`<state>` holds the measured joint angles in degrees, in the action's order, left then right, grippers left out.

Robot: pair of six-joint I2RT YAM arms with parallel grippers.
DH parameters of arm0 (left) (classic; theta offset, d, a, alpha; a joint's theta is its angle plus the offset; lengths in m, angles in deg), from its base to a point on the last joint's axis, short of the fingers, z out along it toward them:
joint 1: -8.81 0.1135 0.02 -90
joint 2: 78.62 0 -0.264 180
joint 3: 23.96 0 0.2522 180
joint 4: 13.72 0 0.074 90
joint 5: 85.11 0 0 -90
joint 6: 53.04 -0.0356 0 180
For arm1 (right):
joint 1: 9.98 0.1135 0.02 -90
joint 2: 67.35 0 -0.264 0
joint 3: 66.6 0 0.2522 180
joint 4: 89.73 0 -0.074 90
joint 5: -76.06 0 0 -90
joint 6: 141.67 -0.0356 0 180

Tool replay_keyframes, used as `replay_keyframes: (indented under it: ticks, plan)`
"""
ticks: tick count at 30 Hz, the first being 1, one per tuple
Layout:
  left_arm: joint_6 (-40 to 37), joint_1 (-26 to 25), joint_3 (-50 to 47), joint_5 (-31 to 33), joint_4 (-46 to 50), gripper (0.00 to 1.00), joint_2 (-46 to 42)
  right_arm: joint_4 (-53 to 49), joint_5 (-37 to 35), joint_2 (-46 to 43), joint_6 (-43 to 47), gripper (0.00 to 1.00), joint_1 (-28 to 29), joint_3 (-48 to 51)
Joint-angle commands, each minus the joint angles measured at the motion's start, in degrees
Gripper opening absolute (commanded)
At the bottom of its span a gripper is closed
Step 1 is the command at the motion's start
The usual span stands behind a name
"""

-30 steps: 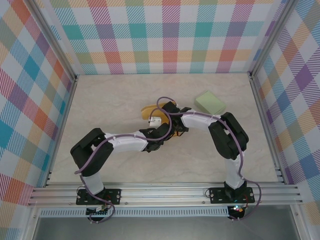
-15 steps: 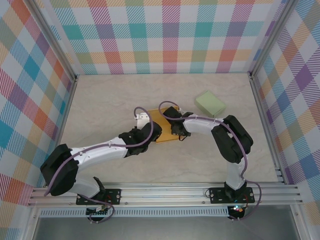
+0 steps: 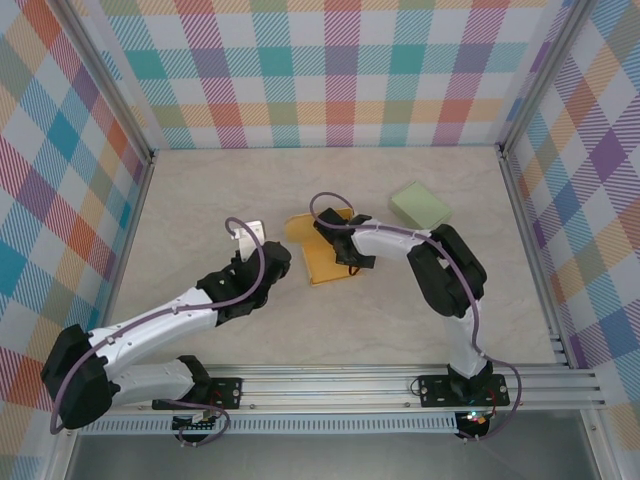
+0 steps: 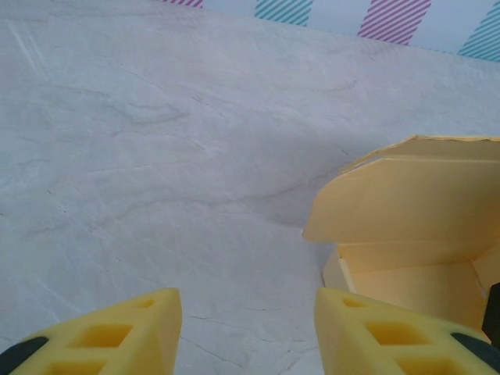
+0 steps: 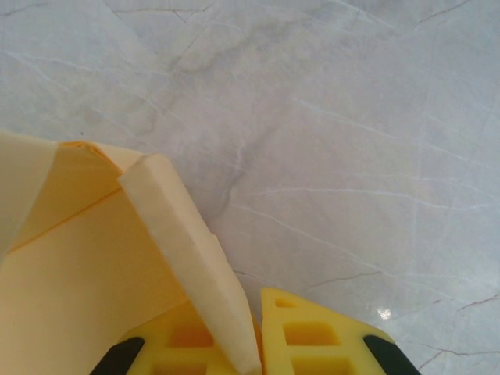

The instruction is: Fold the paper box

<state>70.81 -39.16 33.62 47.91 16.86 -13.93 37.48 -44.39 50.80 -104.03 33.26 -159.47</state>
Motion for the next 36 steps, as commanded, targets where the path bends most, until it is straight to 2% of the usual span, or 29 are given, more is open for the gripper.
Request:
replay_keyframes:
  ticks: [1,5,8,12,14,22,24,29,36]
  plan:
    - [-0.18,1.06,-1.21,0.89,2.18,0.49,-1.47,-17.65,-1.72,9.75,4.46,0.08,1.47,5.5]
    - [-1.46,1.47,-1.19,-0.9,2.2,0.49,-1.65,-17.46,-1.71,4.32,4.95,0.11,1.74,7.37]
    - [-3.82,1.54,-0.76,-3.75,1.76,0.49,-1.79,-15.48,-0.85,-2.54,5.99,0.18,1.76,10.08]
    - [-7.37,1.61,0.02,-6.25,1.29,0.49,-2.11,-12.82,0.25,-10.25,7.62,0.32,1.76,12.0]
    - [-9.45,1.7,0.29,-7.23,1.01,0.49,-2.25,-11.68,0.77,-12.3,8.59,0.38,1.76,12.09]
    - [-14.9,2.35,-0.88,-14.45,-3.35,0.51,-2.64,-5.95,3.44,-16.19,10.2,0.47,1.76,14.22]
    - [-15.65,2.41,-1.18,-15.83,-3.62,0.53,-3.0,-4.61,4.0,-17.12,10.6,0.52,1.71,14.83]
    - [-19.31,2.45,-2.61,-21.02,-4.25,0.65,-5.94,-2.41,4.8,-19.98,12.06,0.6,1.7,15.89]
    - [-23.33,2.41,-6.06,-29.1,-2.44,0.77,-15.7,0.65,7.61,-25.25,13.98,0.72,1.4,18.22]
